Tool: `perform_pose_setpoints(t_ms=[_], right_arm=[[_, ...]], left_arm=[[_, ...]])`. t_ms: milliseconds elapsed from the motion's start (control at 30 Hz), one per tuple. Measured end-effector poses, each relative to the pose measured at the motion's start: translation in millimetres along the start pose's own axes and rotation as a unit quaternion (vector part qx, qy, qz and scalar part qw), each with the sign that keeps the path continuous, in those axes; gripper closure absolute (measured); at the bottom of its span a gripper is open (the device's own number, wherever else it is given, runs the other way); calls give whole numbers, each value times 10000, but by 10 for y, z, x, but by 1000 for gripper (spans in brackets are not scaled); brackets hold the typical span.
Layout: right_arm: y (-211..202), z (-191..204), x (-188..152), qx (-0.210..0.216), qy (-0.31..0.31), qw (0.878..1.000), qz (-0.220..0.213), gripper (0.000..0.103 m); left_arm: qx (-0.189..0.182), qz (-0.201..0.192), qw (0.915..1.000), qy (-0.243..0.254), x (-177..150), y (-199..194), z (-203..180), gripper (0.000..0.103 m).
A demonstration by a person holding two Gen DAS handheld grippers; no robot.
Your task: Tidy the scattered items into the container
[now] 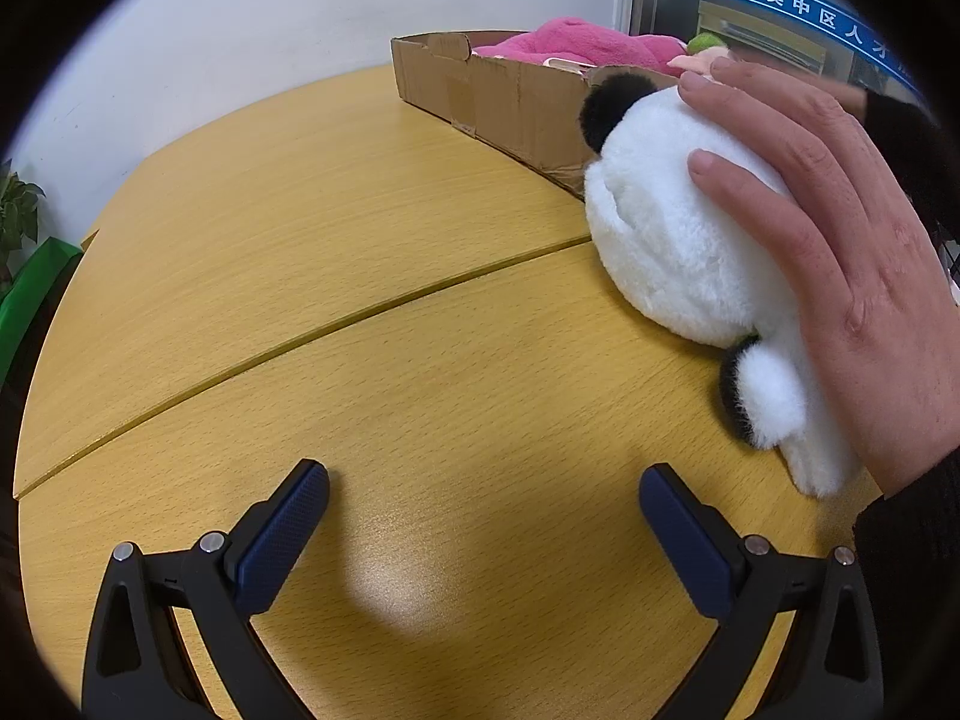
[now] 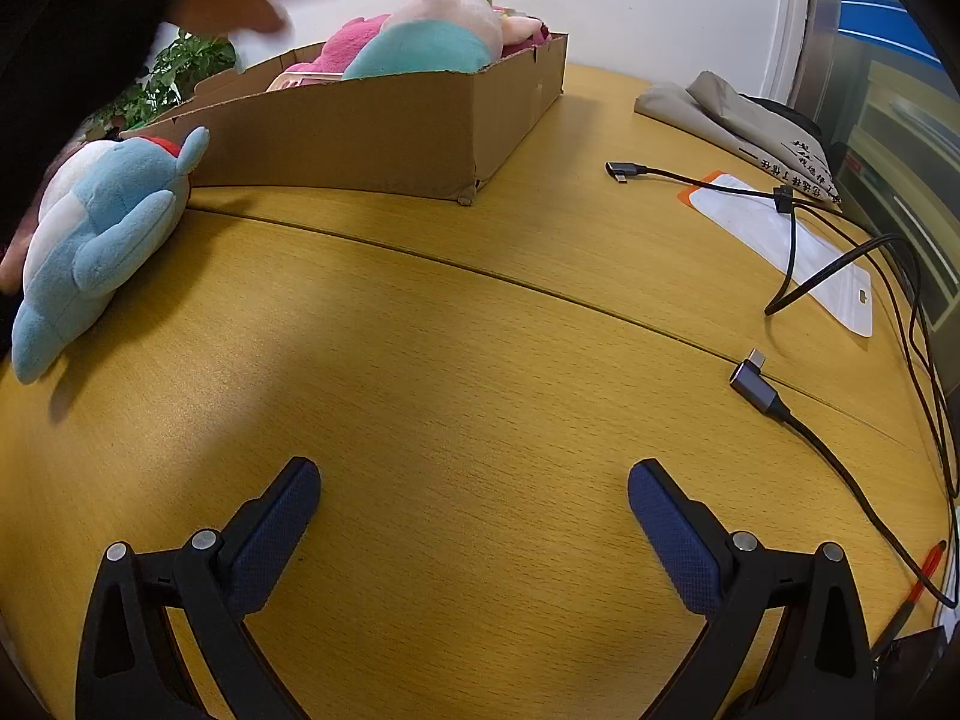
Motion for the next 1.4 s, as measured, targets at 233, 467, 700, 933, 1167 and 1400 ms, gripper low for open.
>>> perform_pose_setpoints(t_ms=[233, 467, 700, 933, 1167, 1400], right_arm=[[-1, -2, -1, 1, 1, 10000, -1, 0], [-1, -2, -2, 0, 2, 10000, -1, 0], [-1, -3, -3, -1, 3, 10000, -1, 0], [-3, 2, 0, -4, -1, 10000, -2, 0], [-3, 1, -2, -5, 0, 10000, -2, 0], [-3, 1, -3, -5, 1, 10000, -1, 0]], left_arm=[[7, -1, 10000, -10, 1, 0, 2, 0], [12, -2, 10000, -14, -1, -2, 5, 0], [22, -3, 10000, -27, -4, -3, 8, 0], [30, -1, 10000, -36, -22, -12, 9, 0], [40, -2, 10000, -48, -26, -15, 11, 0], [48, -2, 10000, -59, -31, -19, 14, 0]])
Point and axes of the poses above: each gripper's, at about its wrist camera, not at the fingertips, and y roughly the way its jaws point, z to its left, x to its top, the point moved 6 cm from there along y, roughly the way its jaws point
